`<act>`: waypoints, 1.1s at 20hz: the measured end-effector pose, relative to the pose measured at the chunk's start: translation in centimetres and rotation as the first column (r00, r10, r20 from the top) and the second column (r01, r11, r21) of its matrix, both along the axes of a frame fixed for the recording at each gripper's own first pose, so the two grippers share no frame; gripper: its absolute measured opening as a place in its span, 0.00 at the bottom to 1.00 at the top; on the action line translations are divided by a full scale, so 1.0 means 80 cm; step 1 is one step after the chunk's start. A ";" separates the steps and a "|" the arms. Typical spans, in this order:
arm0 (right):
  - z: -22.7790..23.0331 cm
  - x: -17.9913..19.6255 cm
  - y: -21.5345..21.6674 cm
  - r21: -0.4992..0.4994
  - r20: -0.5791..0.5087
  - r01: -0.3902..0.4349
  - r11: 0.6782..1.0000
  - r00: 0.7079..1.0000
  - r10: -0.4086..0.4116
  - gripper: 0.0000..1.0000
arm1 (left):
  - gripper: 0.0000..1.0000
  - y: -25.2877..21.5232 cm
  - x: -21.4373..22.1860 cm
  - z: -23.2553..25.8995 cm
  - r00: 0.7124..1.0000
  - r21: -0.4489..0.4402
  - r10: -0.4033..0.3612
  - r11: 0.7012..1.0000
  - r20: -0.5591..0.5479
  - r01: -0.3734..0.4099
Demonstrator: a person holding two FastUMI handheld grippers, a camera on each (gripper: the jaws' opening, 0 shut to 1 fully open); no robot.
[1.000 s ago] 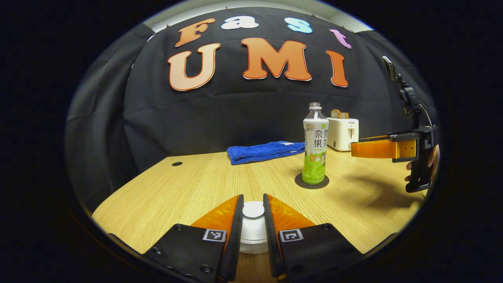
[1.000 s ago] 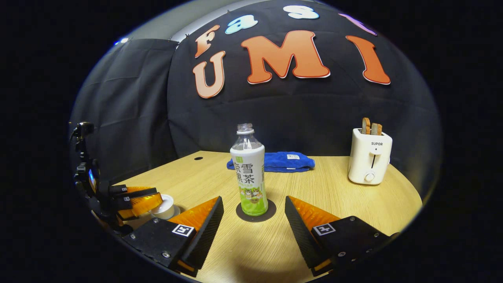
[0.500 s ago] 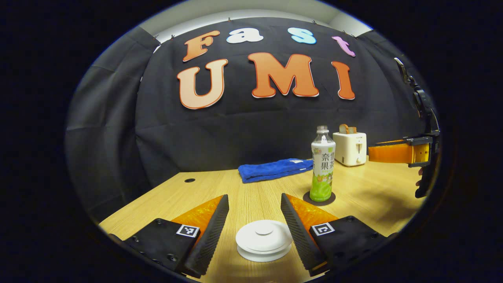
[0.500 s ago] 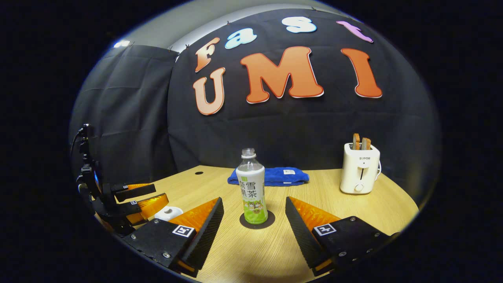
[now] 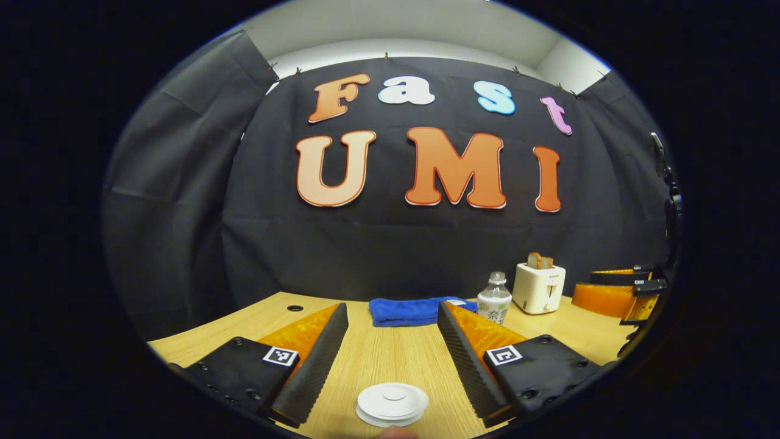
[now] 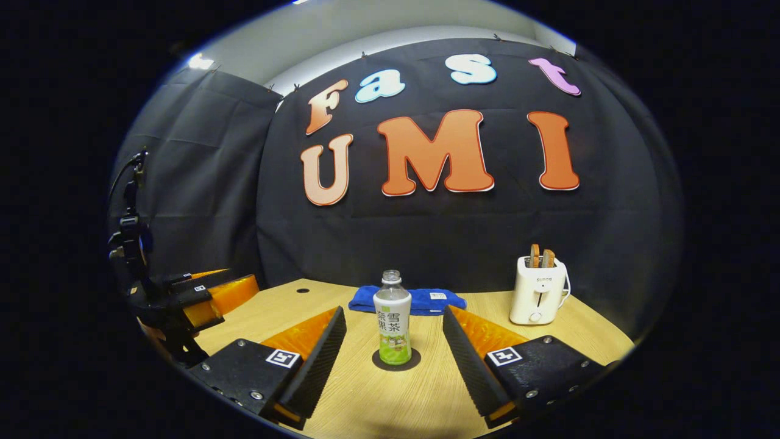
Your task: Open the teacup lid with one hand, grasp the water bottle and pour water into the teacup with the other hand; after pouring, place the water bottle on the coaster and then close the teacup lid.
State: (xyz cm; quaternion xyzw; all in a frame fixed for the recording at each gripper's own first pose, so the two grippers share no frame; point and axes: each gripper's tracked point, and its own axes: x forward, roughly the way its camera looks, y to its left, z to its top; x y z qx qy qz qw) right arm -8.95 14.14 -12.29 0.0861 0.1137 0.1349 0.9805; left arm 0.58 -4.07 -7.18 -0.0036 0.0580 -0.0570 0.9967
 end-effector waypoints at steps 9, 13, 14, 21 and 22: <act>0.063 -0.014 -0.026 0.000 0.084 0.059 0.998 0.995 -0.059 0.97 | 0.95 0.015 -0.007 0.066 0.999 -0.078 0.006 0.997 0.036 -0.003; 0.068 -0.015 -0.036 0.015 0.085 0.091 0.996 0.992 -0.092 0.97 | 0.95 0.021 -0.016 0.073 0.998 -0.045 0.017 0.999 0.056 -0.014; 0.065 -0.015 -0.038 0.010 0.082 0.097 0.995 0.992 -0.097 0.97 | 0.95 0.020 -0.019 0.073 0.999 -0.046 0.012 0.999 0.052 -0.010; 0.050 -0.015 -0.034 -0.015 0.065 0.105 0.994 0.993 -0.103 0.97 | 0.95 0.004 -0.024 0.066 0.998 0.011 -0.015 1.000 0.065 0.015; 0.049 -0.016 -0.034 -0.012 0.061 0.105 0.994 0.993 -0.104 0.97 | 0.95 0.001 -0.024 0.065 0.998 0.018 -0.019 1.000 0.065 0.018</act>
